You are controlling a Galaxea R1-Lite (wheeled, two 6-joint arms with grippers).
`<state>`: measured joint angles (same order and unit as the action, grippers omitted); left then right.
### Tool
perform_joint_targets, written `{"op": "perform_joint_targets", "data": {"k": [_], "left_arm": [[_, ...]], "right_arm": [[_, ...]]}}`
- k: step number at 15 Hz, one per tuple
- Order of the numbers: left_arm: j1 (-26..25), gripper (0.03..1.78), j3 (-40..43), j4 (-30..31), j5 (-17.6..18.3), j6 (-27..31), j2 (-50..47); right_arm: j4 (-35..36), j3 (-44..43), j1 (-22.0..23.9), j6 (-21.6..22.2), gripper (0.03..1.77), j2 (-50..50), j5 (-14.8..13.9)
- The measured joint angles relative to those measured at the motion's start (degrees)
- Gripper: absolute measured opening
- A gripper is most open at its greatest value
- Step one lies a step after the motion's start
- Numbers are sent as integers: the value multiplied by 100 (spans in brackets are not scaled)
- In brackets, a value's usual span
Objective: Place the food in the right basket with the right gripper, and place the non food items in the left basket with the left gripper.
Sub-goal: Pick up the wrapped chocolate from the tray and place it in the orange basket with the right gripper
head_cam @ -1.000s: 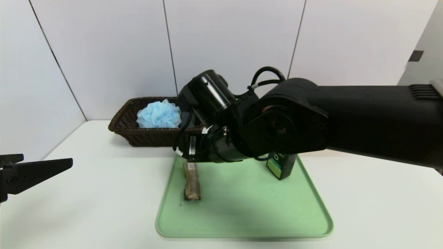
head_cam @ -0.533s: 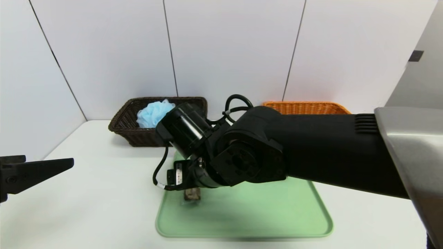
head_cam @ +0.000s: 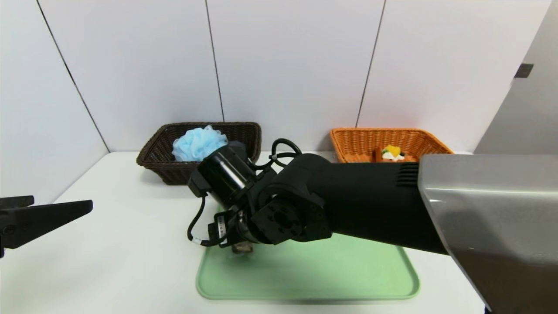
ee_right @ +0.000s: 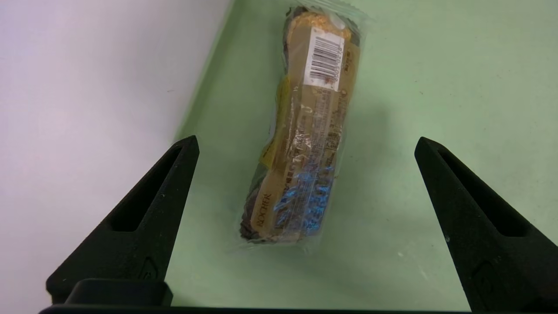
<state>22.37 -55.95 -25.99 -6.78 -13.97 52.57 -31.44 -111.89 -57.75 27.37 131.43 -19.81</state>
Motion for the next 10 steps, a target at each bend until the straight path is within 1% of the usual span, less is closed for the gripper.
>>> {"op": "perform_joint_targets", "data": {"k": [3,4,6,10], "left_arm": [[9,169,11,4,6,0,0],[9,169,33,9,59,0,0],[12,169,74,39,245,0,-15],[6,169,102,39,284,2,-48]], "right_arm": [[5,0,12,-265,171,123,-24],[33,-2,20,-301,171,157,-24],[302,-16,69,-330,171,239,-22],[413,-11,122,-332,171,341,-15]]}}
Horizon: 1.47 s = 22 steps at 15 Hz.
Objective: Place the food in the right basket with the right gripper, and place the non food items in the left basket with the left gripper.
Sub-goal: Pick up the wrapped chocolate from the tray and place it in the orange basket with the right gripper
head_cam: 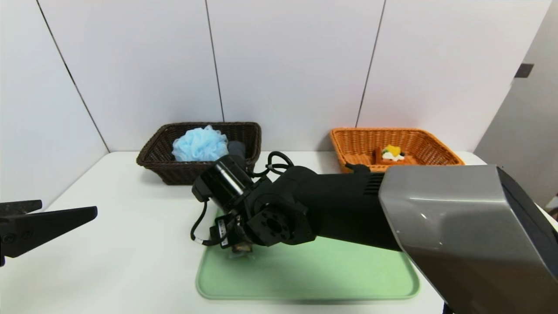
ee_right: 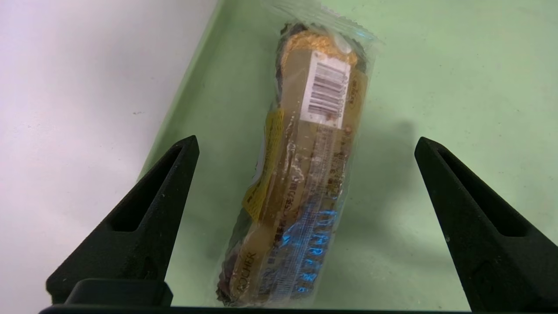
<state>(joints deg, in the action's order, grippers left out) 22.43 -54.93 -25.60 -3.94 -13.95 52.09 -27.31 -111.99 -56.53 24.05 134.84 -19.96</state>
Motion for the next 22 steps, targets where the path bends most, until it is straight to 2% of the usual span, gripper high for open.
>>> {"op": "perform_joint_targets", "data": {"k": [7,11,14,15,16,22], "left_arm": [[-2,169,9,-6,4,-2,-38],[0,169,20,-9,2,6,-52],[2,169,24,-9,2,6,-55],[2,169,26,-9,2,2,-59],[0,169,26,-11,2,0,-68],[-2,169,74,-5,39,12,-102]], "right_arm": [[-2,1,61,56,171,57,17],[-4,1,85,96,107,55,61],[7,1,112,111,76,66,83],[11,1,113,111,39,74,85],[29,1,116,111,17,83,83],[2,4,151,105,18,-107,98]]}}
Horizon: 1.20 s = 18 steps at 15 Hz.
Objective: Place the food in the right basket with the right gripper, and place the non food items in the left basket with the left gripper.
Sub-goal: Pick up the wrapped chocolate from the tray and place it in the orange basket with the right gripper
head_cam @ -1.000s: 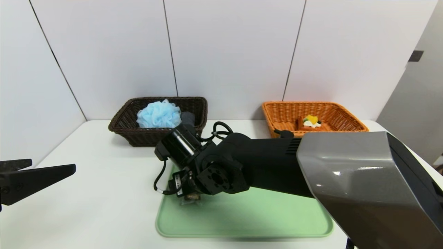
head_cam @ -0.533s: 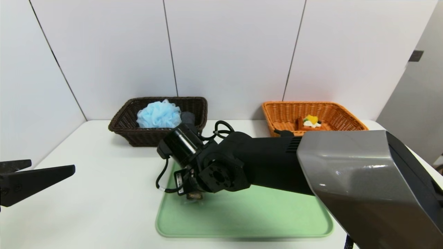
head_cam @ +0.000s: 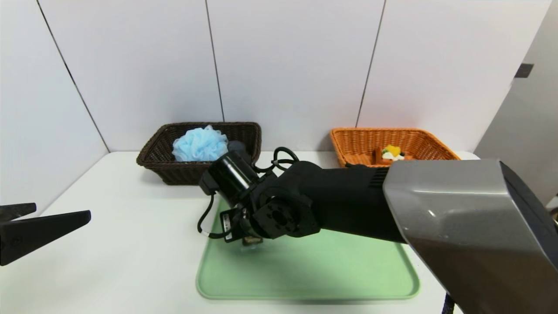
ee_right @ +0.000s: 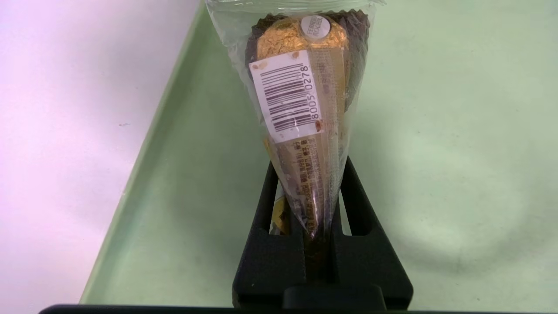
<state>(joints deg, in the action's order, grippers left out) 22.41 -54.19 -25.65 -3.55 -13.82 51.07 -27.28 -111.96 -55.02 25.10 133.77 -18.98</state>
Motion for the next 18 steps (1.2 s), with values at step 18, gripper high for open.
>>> {"op": "perform_joint_targets", "data": {"k": [18], "left_arm": [[2,169,391,-4,121,16,-46]], "right_arm": [[728,2,2487,15,18,-2542,1078]]}}
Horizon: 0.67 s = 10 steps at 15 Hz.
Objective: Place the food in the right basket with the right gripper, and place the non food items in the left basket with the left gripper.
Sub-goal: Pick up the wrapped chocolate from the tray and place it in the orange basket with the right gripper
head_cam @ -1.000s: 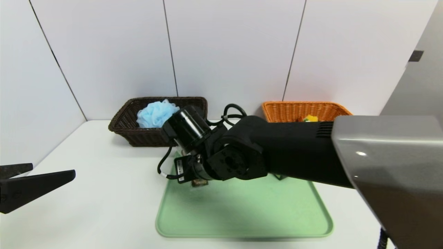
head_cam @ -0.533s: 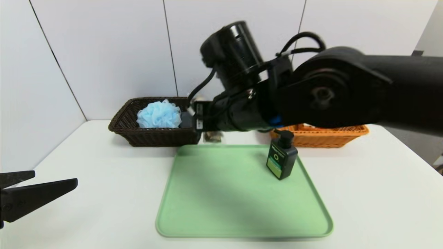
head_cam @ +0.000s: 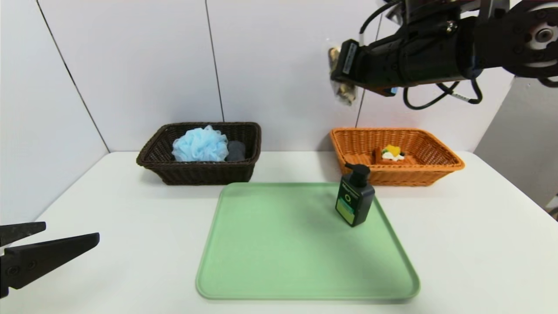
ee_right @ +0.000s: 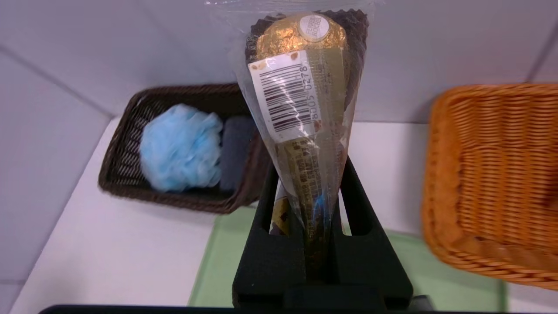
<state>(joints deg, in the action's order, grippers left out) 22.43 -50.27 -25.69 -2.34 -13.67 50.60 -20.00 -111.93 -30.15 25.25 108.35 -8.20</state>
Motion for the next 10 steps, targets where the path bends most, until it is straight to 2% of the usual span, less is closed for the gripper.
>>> {"op": "perform_joint_targets", "data": {"k": [3,7,10], "left_arm": [[0,169,13,6,0,-2,2],[0,169,15,9,2,-5,2],[0,169,22,9,0,-16,0]], "right_arm": [[-68,39,630,772,18,9,346],[-405,162,1265,2077,18,325,407],[-483,179,1554,2687,18,684,418]]}}
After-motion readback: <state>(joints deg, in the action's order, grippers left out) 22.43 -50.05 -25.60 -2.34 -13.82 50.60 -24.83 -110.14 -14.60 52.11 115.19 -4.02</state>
